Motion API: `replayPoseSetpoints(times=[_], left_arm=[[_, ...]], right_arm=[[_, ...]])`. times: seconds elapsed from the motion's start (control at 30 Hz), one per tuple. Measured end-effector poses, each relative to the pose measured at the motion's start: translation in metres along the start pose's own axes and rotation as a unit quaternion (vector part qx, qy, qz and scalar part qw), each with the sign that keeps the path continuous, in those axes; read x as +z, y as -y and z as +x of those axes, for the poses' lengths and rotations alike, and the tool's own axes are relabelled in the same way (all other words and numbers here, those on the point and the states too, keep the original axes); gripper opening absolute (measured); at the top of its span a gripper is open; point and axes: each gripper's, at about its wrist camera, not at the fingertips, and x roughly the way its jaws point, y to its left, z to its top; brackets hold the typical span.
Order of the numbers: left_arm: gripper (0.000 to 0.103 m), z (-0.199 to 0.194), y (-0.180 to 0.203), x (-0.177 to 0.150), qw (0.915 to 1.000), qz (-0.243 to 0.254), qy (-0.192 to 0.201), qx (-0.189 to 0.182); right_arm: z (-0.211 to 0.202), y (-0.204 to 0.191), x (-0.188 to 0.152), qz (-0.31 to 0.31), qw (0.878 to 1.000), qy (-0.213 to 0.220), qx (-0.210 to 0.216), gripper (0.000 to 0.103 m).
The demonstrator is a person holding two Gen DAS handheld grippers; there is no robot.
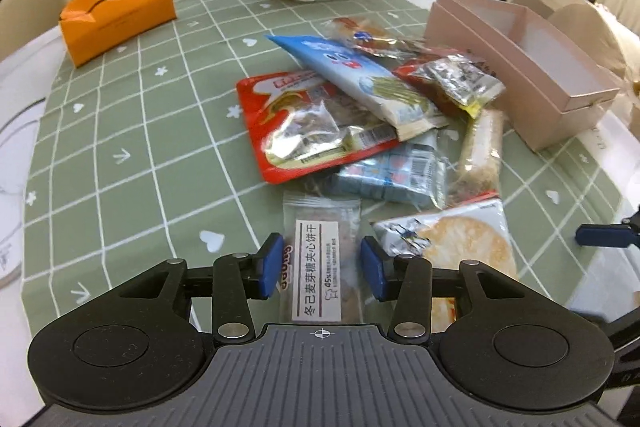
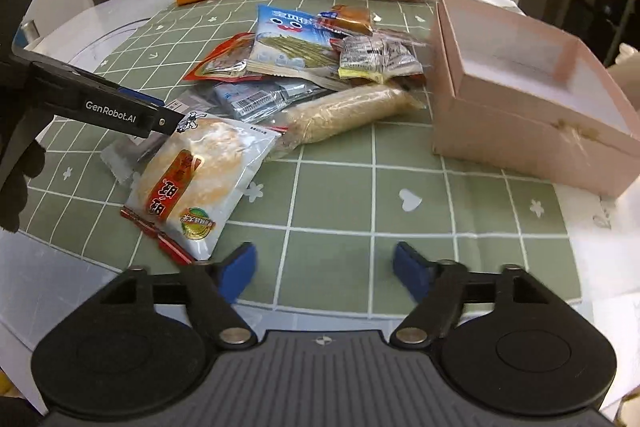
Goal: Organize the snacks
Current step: 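Grasp the brown-wrapped biscuit with the left tool while the right tool grasps the rice cracker bag, then carry the biscuit and rice cracker bag into the pink box and release both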
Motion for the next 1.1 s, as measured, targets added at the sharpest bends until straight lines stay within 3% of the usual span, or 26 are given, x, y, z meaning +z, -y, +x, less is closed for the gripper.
replayPoseSetpoints(times=[0.1,0.2,0.3,0.47,0.53,0.7,0.87,1.03,1.07,1.1], left_arm=[[0.048,-0.007,0.000,-0.005,0.9995,-0.009,-0.014,-0.028],[0.045,-0.017,-0.001,-0.018,0.9980,-0.020,-0.023,-0.056],[0.045,-0.025,-0.003,-0.029,0.9975,-0.026,-0.024,-0.061],[0.045,-0.036,-0.006,-0.042,0.9969,-0.042,-0.027,-0.061],[0.045,-0.040,-0.008,-0.048,0.9967,-0.046,-0.026,-0.062],[0.047,-0.050,-0.006,-0.059,0.9981,-0.026,-0.033,-0.046],[0.047,-0.054,-0.006,-0.067,0.9977,-0.032,-0.029,-0.053],[0.047,-0.054,-0.004,-0.067,0.9978,-0.031,-0.025,-0.052],[0.047,-0.053,-0.004,-0.066,0.9978,-0.030,-0.027,-0.052],[0.045,-0.053,-0.004,-0.066,0.9979,-0.028,-0.030,-0.051]], right_arm=[[0.003,-0.002,-0.002,0.006,1.000,-0.001,0.003,0.103],[0.003,-0.006,-0.007,0.001,1.000,0.004,-0.010,0.103],[0.001,-0.006,-0.006,-0.006,1.000,0.001,-0.005,0.100],[-0.018,-0.005,0.010,0.101,0.992,0.046,0.060,0.096],[-0.010,-0.019,0.025,0.113,0.991,0.040,0.066,0.096],[0.028,-0.054,0.044,0.103,0.994,-0.014,0.038,0.096],[0.021,-0.061,0.028,0.029,0.999,0.001,-0.022,0.095],[0.019,-0.045,0.023,0.061,0.998,-0.004,-0.007,0.095],[0.020,-0.048,0.024,0.056,0.998,-0.003,-0.010,0.093],[0.020,-0.051,0.026,0.050,0.999,-0.002,-0.011,0.084]])
